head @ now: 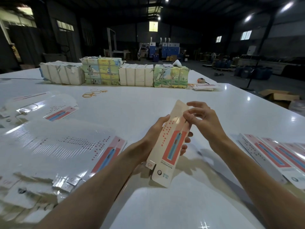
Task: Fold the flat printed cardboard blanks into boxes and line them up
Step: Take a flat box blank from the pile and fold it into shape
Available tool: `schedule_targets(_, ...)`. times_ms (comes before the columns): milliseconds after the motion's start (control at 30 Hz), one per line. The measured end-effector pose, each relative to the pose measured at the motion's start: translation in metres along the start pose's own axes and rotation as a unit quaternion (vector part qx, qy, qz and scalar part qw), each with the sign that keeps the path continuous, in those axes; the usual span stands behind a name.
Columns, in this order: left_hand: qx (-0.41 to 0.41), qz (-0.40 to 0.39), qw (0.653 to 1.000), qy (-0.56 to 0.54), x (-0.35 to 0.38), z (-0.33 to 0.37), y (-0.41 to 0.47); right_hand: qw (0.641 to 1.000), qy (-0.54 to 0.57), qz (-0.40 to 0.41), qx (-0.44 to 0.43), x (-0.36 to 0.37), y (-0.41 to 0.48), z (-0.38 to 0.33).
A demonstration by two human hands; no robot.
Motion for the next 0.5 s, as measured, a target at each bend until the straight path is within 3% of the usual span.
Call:
schedule_targets(233, -0.03, -0.061, 0.998, -0.017, 0.009, 0.005, -0.004, 0.99, 0.109, -0.076, 0.052, 0.002, -0.004, -0.001)
schedule_targets(367, -0.021, -0.026, 0.999, 0.032, 0.006, -0.001, -0.001, 0.977, 0.17, -0.124, 0.042, 0.004, -0.008, -0.007)
schedule_targets(500, -0.004, 0.009, 1.0, 0.014, 0.003, -0.009, 0.002, 0.976, 0.183, -0.107, 0.04, 0.01, -0.009, -0.003)
Point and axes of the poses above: each hand's wrist, its own y-axis towards the middle knuckle, its own x-axis out of the palm, z = x × y, the point moved 7 cm from there along y, towards the middle knuckle, and after that the axes turned 14 degrees about x, right-handed, at the moved point
